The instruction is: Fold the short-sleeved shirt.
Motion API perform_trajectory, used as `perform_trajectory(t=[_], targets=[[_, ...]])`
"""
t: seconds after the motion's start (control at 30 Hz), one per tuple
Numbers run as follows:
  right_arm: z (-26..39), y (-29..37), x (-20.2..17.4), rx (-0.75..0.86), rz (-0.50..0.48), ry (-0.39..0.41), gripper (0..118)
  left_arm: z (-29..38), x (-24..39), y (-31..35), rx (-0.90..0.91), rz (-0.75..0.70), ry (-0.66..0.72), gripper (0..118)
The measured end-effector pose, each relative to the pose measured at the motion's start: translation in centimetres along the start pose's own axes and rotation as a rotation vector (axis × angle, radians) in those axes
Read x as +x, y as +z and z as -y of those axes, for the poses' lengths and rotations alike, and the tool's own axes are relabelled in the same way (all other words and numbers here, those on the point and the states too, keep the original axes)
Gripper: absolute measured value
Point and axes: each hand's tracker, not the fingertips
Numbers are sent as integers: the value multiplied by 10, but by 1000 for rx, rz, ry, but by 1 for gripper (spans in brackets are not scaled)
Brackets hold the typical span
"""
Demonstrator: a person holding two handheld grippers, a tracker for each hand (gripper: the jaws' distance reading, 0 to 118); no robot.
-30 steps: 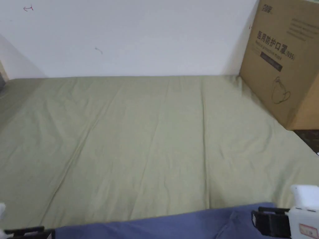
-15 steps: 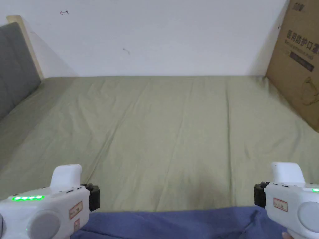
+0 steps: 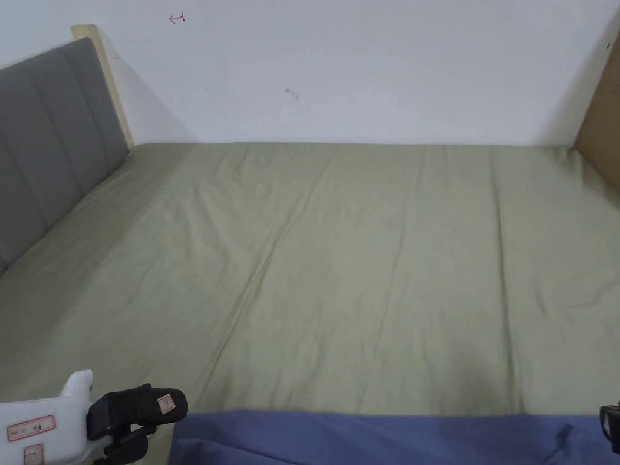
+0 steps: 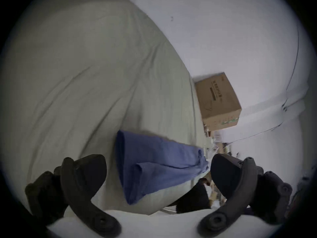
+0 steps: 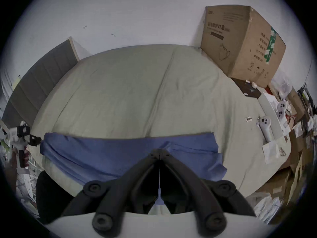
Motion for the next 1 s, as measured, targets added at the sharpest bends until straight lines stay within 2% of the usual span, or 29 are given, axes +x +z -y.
perform_trajectory(t=[0.1, 0.17, 0.2, 0.27, 0.3, 0.33, 0.37, 0.4, 0.43, 0.47, 0.5, 0.53, 0.57, 0.6, 0.63, 0.67, 0.77, 0.83, 0.87, 0.9, 0.93, 1.0], targets=[[1, -3, 14, -27, 11, -46, 0, 1, -21, -32, -24, 44, 54, 118], [1, -2, 17, -38, 27, -45, 0, 12, -37, -67, -166, 86, 113, 118], [2, -1, 16, -45, 40, -41, 0, 21, -41, -73, -224, 170, 164, 118], [4, 1, 13, -59, 50, -30, 0, 19, -29, -84, -158, 316, 109, 118], [4, 2, 12, -64, 47, -28, 0, 12, -44, -88, -112, 267, 63, 109], [4, 2, 12, -68, 44, -26, 0, 8, -47, -89, -104, 291, 53, 85], [3, 2, 9, -72, 42, -27, 0, 7, -49, -88, -111, 261, 87, 33], [3, 1, 7, -77, 35, -24, 0, 6, -50, -85, -111, 251, 108, 10], [3, -1, 4, -84, 26, -20, 0, 6, -49, -83, -106, 252, 114, 9], [3, -3, 1, -90, 17, -13, 0, 6, -53, -85, -90, 133, 97, 9], [3, -6, -2, -97, 11, -10, 0, 14, -67, -84, -116, -138, 53, 9], [3, -8, -5, -102, 3, -1, 0, 20, -69, -76, -104, -84, 102, 9], [2, -10, -9, -107, -7, 9, 0, 24, -43, -81, -27, 123, 261, 9], [1, -11, -12, -109, -16, 18, 0, 29, -27, -80, 4, 147, 297, 9], [1, -16, -16, -111, -24, 24, 0, 31, -23, -69, -64, -88, 10, 9], [-1, -17, -19, -113, -33, 32, 0, 32, -11, -61, -42, -120, -63, 9], [-8, -12, -31, -96, -57, 61, 0, 27, 26, -33, 9, -254, -160, 9], [-12, -11, -33, -91, -74, 70, 0, 23, 52, -13, 93, -485, -358, 9], [-13, -10, -34, -88, -79, 75, 0, 18, 65, -5, 124, -659, -476, 9], [-13, -10, -34, -85, -81, 87, 0, 18, 75, -1, 151, -807, -565, 9], [-13, -10, -34, -80, -79, 95, 0, 16, 80, 1, 169, -889, -612, 9], [-13, -10, -33, -71, -81, 96, 0, 17, 94, 2, 165, -779, -529, 9]])
